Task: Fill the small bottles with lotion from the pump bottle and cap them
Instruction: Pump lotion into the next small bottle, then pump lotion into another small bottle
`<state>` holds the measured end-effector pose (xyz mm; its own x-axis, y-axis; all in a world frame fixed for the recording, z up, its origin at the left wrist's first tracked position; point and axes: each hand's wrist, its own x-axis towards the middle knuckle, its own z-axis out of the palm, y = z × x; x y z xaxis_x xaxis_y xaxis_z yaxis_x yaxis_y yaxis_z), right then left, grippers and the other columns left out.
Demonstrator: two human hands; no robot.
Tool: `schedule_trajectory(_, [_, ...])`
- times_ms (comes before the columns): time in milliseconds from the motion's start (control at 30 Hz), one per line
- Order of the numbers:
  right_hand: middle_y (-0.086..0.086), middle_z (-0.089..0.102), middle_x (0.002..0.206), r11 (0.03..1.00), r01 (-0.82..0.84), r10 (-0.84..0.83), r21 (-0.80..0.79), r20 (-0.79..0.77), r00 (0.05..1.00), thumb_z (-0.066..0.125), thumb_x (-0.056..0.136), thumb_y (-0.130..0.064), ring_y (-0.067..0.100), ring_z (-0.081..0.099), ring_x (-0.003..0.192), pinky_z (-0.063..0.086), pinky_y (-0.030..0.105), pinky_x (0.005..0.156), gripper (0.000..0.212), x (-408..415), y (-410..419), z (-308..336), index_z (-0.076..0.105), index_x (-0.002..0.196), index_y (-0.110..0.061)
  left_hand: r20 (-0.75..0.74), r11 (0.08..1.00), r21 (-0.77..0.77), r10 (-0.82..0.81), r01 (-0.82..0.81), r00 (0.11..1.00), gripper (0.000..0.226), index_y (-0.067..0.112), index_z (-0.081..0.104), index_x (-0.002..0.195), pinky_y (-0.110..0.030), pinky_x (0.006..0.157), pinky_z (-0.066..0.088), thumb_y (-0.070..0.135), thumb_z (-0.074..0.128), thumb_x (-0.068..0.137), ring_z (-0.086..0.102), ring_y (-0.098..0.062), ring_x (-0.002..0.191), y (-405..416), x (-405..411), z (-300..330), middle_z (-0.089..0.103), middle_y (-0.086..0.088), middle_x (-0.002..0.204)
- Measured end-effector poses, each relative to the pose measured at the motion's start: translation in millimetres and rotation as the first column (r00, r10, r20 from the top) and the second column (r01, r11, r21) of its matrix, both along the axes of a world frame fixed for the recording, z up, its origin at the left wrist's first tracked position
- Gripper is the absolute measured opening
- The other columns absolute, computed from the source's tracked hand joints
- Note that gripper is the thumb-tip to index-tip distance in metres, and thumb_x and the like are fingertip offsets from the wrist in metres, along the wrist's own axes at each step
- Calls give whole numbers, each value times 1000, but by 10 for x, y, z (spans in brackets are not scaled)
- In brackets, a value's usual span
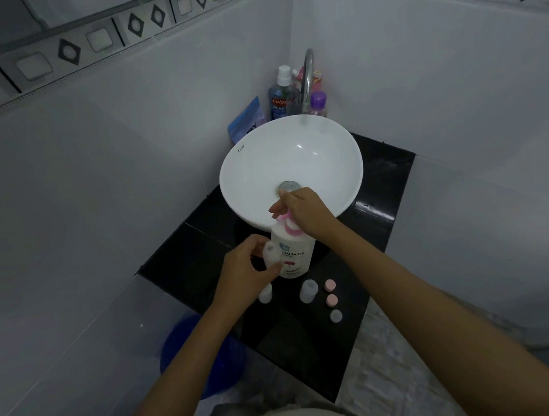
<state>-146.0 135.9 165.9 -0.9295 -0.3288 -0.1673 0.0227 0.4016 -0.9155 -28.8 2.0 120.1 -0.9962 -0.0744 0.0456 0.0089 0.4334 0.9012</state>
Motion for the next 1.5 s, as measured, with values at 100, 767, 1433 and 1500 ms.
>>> schedule_trajectory(100, [-4, 69, 64, 1000, 15, -15, -19, 5, 1000, 37, 99, -28, -3, 62, 62, 45, 23, 77, 44, -3, -7, -11, 71, 76, -10, 88, 990, -124, -62, 72, 994, 33, 32, 57, 98, -4, 73, 47, 24, 77, 72, 56, 9, 95, 110, 52, -168, 58, 22, 97])
schedule_trajectory(767, [15, 71, 84, 999, 30, -31, 19, 70, 997, 35, 98, -31, 9, 59, 61, 46, 22, 61, 44, 37, -22, 57, 69, 79, -9, 115, 579, -797, -139, 175, 984, 35, 26, 61, 113, -35, 89, 29, 40, 59, 81, 48, -18, 104, 290, 35, -707, 67, 6, 111])
schedule_trajectory(1433, [20, 71, 91, 999, 42, -42, 9, 64, 997, 37, 97, -31, 13, 59, 64, 46, 25, 63, 45, 34, -25, 50, 70, 81, -5, 87, 479, -859, -210, 180, 974, 59, 17, 55, 120, -41, 97, 28, 62, 49, 82, 42, -25, 120, 628, -6, -636, 57, -6, 124])
schedule_trajectory(1500, [20, 71, 91, 999, 43, -44, 21, 62, 997, 37, 98, -30, 12, 58, 63, 46, 25, 62, 45, 20, -27, 42, 70, 81, -5, 113, 460, -865, -212, 201, 971, 61, 17, 55, 121, -42, 99, 27, 63, 49, 82, 41, -25, 121, 665, -25, -619, 57, -5, 124])
